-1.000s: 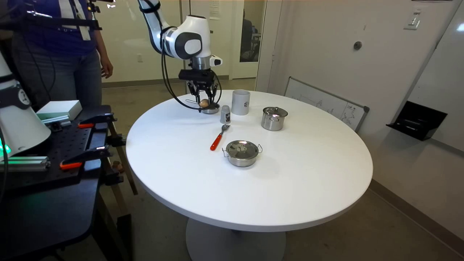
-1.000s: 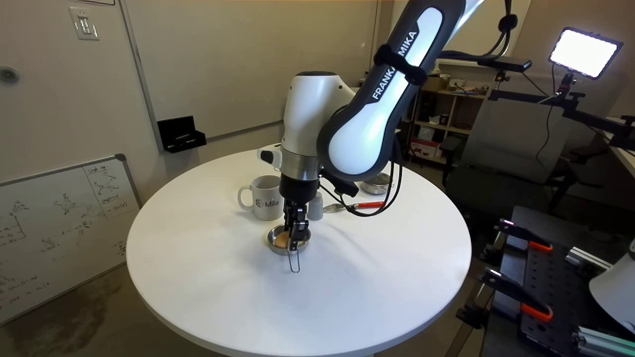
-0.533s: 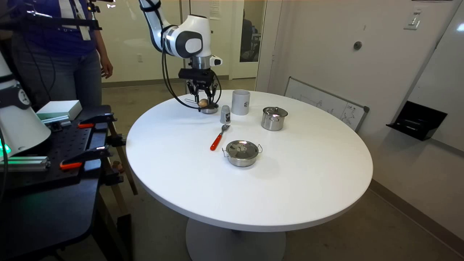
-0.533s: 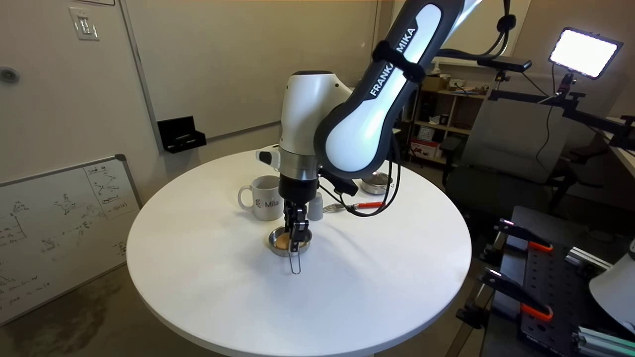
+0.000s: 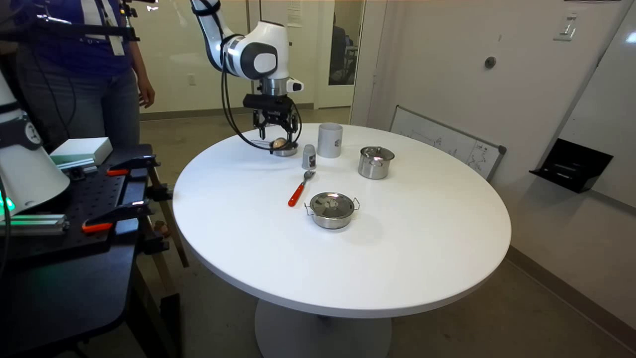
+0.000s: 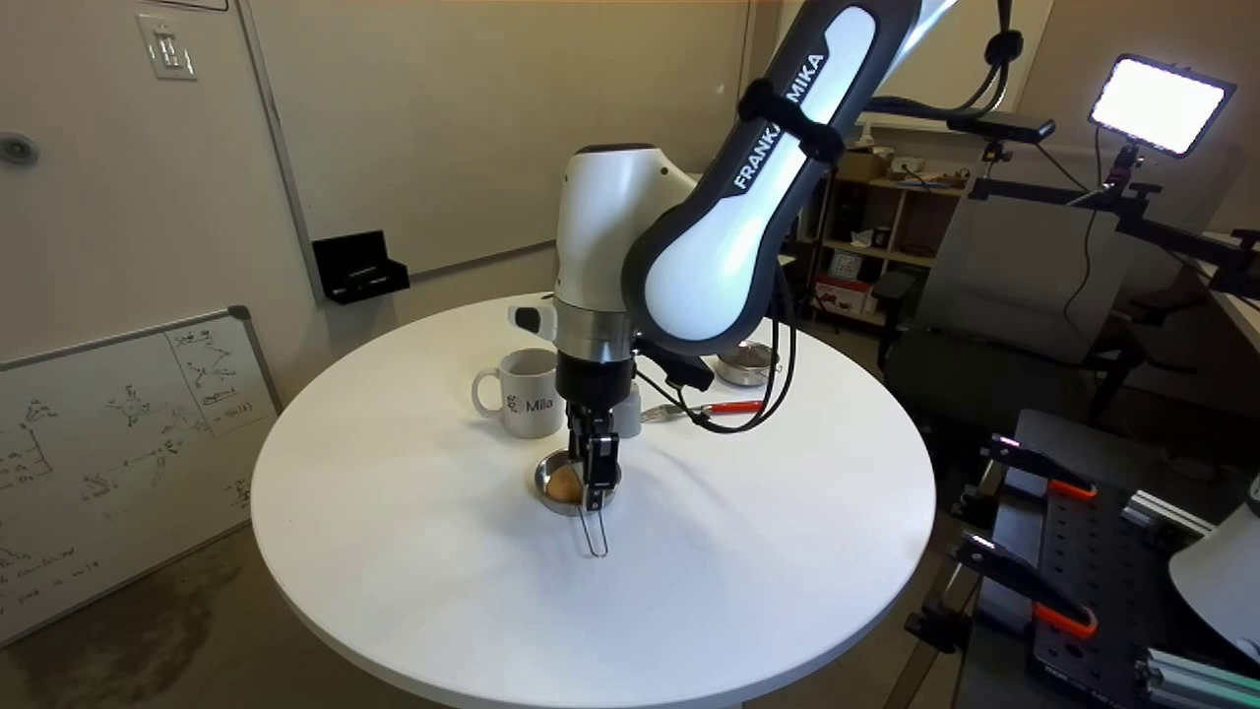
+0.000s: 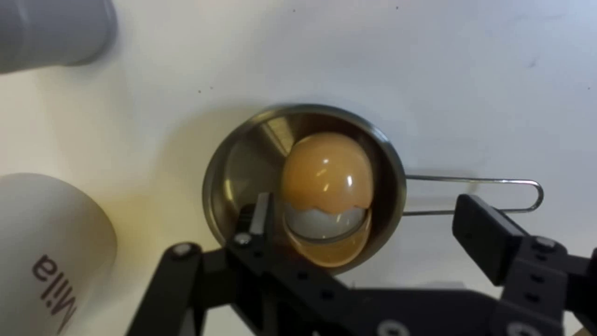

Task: Take the egg out of the pan and place it on the table

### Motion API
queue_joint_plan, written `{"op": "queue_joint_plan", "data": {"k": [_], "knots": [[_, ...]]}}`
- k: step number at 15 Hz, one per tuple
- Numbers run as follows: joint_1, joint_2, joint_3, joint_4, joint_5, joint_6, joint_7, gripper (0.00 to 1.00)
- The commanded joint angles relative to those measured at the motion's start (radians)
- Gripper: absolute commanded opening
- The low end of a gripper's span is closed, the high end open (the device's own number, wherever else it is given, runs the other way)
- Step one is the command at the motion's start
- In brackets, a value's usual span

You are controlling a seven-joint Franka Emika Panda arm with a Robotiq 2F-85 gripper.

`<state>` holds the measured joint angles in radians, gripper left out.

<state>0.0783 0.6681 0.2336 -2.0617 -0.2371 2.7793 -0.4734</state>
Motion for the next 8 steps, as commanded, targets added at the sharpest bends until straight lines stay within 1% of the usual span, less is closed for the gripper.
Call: {"op": "queue_joint_plan", "data": {"k": [1,3,4,7,8], "knots": [[-0.011,0.013,0.014,0.025,0.005,-0.027,-0.011,0.72],[-0.011,0.016,0.016,0.029,0.006,-0.028,-0.011,0.59],[-0.011,0.017,0.015,0.03,0.005,-0.028,-0.012,0.54],[-0.009,0.022,0.014,0.038,0.004,-0.027,-0.011,0.48],[-0.009,0.024,0.014,0.04,0.004,-0.027,-0.011,0.52]]}}
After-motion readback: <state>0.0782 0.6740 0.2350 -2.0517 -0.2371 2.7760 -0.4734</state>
